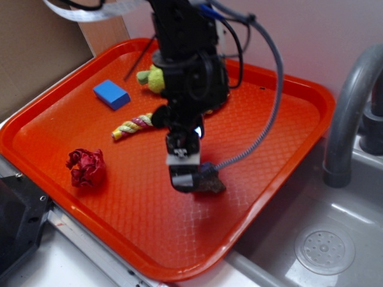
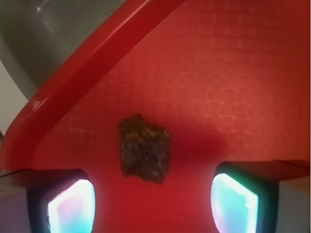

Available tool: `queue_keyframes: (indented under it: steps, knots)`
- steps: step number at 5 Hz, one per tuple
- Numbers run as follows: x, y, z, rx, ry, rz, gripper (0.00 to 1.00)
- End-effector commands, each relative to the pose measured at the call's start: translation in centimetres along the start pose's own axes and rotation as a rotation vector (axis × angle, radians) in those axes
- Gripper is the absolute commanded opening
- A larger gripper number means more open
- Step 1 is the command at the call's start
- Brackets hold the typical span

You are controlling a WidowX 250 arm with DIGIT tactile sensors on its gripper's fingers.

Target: Grab the rock.

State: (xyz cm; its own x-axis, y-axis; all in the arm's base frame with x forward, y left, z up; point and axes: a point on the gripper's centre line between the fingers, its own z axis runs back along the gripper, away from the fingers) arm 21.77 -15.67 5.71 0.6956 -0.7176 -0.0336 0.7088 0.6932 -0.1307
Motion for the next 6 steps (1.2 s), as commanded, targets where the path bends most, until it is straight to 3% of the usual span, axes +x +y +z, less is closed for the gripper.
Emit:
queue_keyframes:
  steps: [1,3,4,6]
  knots:
    - [0.9,-2.0,-1.4,0.024,0.015,-0.038,1.00]
    - [1.4,-2.4,-3.3,0.094,0.080,-0.008,1.00]
    - [1.3,-2.8,-3.2,0.101,0.064,0.028,0.00]
    - [0.5,-2.3,-2.2,0.164,0.072,0.110,0.00]
